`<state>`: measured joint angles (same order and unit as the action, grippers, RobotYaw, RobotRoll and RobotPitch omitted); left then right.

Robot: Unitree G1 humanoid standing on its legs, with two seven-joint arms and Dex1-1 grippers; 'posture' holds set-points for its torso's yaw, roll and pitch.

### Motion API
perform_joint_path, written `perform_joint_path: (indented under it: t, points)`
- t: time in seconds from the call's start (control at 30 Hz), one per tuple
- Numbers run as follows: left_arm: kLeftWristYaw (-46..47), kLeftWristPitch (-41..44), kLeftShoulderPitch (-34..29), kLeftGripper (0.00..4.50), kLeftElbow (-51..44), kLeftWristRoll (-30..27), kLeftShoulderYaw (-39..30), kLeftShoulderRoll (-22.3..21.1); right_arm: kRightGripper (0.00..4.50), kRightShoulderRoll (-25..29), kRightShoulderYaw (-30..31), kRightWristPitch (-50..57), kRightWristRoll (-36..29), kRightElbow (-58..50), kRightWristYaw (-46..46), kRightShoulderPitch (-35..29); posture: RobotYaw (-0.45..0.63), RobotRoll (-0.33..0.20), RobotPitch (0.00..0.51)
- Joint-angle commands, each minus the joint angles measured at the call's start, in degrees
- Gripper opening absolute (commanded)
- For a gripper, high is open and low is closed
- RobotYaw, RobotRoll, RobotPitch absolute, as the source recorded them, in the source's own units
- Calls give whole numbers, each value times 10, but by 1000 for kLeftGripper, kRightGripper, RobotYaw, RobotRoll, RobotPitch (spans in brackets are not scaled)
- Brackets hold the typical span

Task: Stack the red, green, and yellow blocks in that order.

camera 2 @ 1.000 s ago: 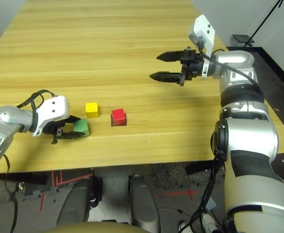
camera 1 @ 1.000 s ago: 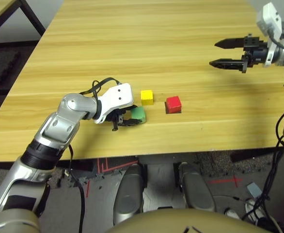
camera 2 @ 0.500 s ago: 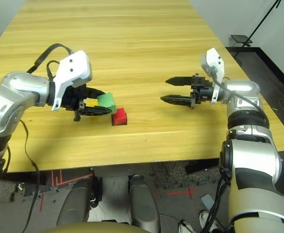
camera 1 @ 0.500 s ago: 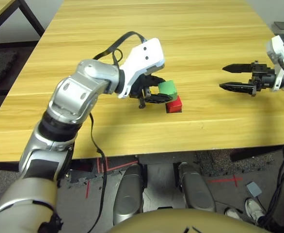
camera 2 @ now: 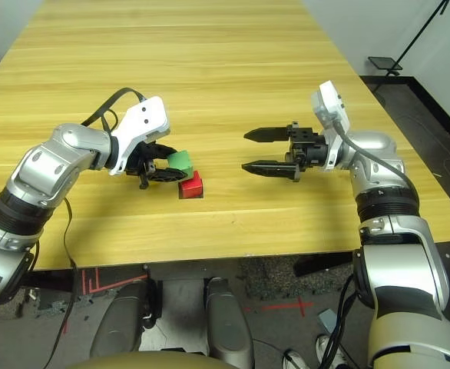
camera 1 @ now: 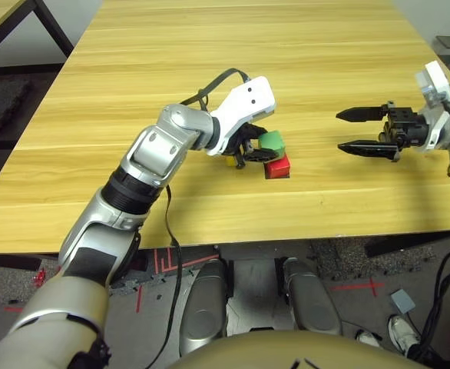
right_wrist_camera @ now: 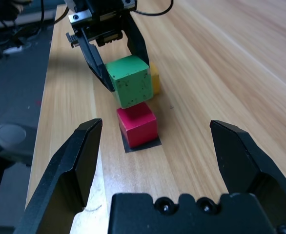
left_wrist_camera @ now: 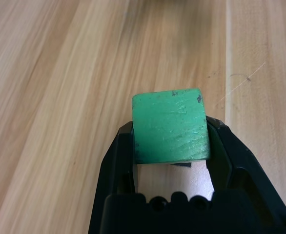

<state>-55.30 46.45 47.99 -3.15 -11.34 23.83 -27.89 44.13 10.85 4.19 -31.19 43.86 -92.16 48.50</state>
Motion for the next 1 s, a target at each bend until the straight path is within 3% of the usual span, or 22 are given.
perform_joint_path:
  t: [0.03,0.4,1.0]
  points:
    - [1,7,-10,2084,-12,3,14,8,4500,12,26,-2,-23,-6,-3,2,188,-17,145]
    - [1,-17,-8,2084,11,22,32,28,4500,22,55,1,-47,-15,-3,4,168,-15,152]
    - [-20,-66,3,2084,55,64,45,35,4500,22,33,15,-45,-24,-3,-12,155,-13,155]
